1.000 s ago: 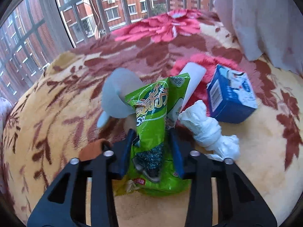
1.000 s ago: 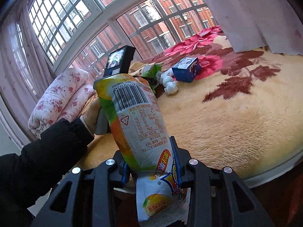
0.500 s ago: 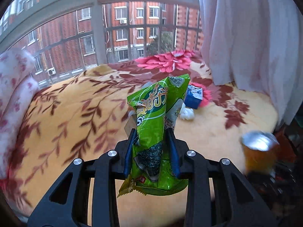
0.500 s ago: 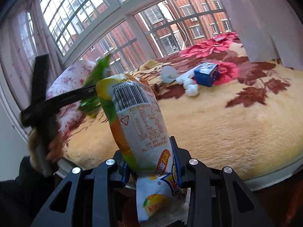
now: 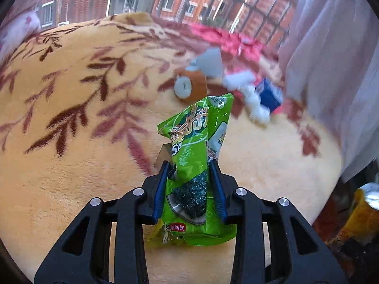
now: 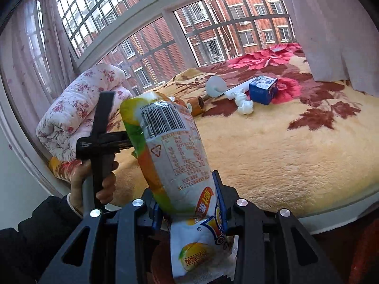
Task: Collect trash
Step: 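Carry the pouch and snack bag to the orange bucket and open both tools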
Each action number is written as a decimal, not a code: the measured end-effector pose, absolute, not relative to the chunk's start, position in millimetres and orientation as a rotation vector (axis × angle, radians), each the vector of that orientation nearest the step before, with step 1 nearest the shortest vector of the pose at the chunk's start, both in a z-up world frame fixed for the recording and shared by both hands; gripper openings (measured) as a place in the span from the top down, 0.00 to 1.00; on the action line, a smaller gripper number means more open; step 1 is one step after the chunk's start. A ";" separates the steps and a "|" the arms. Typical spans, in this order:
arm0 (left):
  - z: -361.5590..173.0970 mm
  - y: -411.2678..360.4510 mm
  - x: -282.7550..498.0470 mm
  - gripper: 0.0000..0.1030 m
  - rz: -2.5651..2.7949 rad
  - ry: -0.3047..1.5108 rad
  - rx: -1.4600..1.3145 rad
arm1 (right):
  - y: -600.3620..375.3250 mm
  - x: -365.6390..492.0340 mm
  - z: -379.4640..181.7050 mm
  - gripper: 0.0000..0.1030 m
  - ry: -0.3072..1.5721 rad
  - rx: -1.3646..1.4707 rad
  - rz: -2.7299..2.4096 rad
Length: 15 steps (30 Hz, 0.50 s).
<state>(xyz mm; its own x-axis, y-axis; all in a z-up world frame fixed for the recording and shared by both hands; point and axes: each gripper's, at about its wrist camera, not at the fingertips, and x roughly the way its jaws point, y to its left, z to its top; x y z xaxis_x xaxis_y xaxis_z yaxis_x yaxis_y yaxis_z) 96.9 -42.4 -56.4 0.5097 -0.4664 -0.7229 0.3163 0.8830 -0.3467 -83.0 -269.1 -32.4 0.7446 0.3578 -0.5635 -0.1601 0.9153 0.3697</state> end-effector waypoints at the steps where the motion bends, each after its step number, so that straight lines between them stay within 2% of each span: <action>1: -55.9 -40.4 94.8 0.65 -0.479 0.926 -0.188 | -270.6 -83.9 -32.7 0.65 0.675 0.307 0.285; 12: -42.7 -6.6 67.2 0.63 -0.555 0.876 -0.275 | -272.8 -83.1 -42.6 0.65 0.698 0.329 0.304; 15: -40.7 7.0 67.4 0.69 -0.439 0.861 -0.204 | -269.4 -83.5 -42.2 0.65 0.696 0.328 0.314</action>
<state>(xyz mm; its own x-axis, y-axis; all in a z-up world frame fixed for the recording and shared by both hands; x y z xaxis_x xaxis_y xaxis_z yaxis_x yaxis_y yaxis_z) 67.4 7.0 -40.7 0.5698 -0.4522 -0.6862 0.2901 0.8919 -0.3469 -83.5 -269.4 -42.2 0.7248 0.3867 -0.5703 -0.1708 0.9027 0.3950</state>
